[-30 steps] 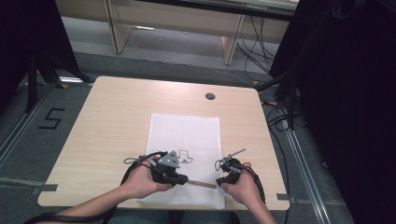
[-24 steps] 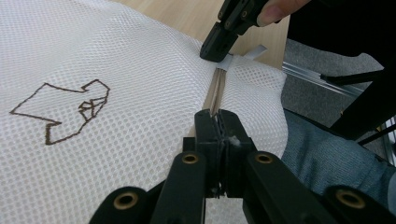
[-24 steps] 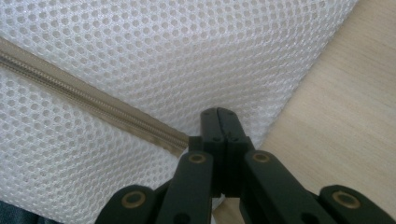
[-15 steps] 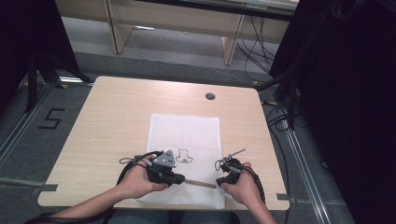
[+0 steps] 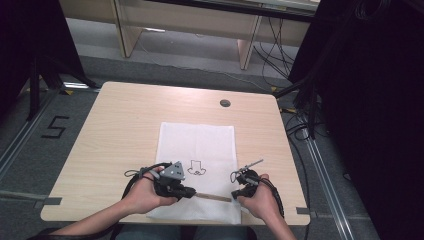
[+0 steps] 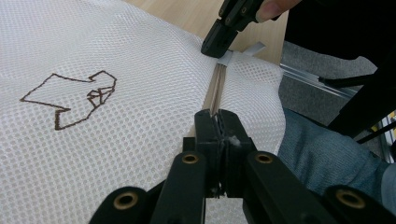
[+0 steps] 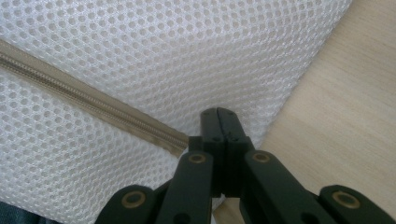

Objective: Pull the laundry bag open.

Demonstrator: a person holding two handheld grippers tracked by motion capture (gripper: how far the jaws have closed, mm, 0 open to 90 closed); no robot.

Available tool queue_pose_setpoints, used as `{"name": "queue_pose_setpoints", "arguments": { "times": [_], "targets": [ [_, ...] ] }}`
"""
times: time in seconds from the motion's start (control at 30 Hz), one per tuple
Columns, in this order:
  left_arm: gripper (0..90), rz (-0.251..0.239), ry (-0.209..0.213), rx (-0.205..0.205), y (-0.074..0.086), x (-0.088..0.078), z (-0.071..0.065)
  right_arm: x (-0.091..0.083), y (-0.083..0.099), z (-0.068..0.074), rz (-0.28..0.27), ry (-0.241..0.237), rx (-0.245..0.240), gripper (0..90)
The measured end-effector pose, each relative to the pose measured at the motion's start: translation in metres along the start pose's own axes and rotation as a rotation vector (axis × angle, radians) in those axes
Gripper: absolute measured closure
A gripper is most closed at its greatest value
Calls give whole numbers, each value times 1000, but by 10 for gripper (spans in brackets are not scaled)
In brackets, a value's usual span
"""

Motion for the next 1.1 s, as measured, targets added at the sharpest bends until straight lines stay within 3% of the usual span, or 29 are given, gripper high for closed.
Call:
{"name": "queue_pose_setpoints", "arguments": {
  "times": [0.07,0.13,0.43,0.47,0.5,0.7,0.73,0.77,0.87,0.9,0.93,1.07,1.1],
  "targets": [
    [875,4,1,21,1,-1,1,-1,1,2,8,0,28,900],
    [875,-1,2,13,2,0,1,0,0,-1,-1,7,-1,900],
    [875,-13,-4,-23,7,-10,3,1,0,0,-11,-6,8,900],
    [875,-11,-4,-7,8,-10,5,1,0,0,-11,-6,10,900],
    [876,-15,-7,-29,9,-11,4,1,0,0,-11,-6,9,900],
    [875,-16,-8,-14,11,-16,6,0,0,0,-4,-4,8,900],
    [875,-26,-13,-36,11,-17,5,0,0,0,-3,-5,9,900],
    [875,-9,-17,-9,13,-19,7,0,0,0,-1,-5,8,900],
    [875,-15,-20,-38,16,-22,6,0,0,0,-4,-4,10,900],
    [875,-20,-16,-20,16,-23,7,0,0,0,-1,-6,9,900],
    [875,-24,-22,-44,17,-23,7,0,0,0,-1,-5,9,900],
    [875,-26,-19,-53,19,-28,9,0,0,0,-5,-3,10,900],
    [875,-26,-26,-36,19,-29,9,0,0,0,-4,-3,9,900]
  ]
}}
Point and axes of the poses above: each handheld gripper's, and its own axes: x roughly forward along the jaws, y roughly out of its underside, z roughly to its left, the point moved 5 cm from there along x, roughly forward along the jaws, and after that the axes turned 9 degrees about x, right-handed, at the moved point
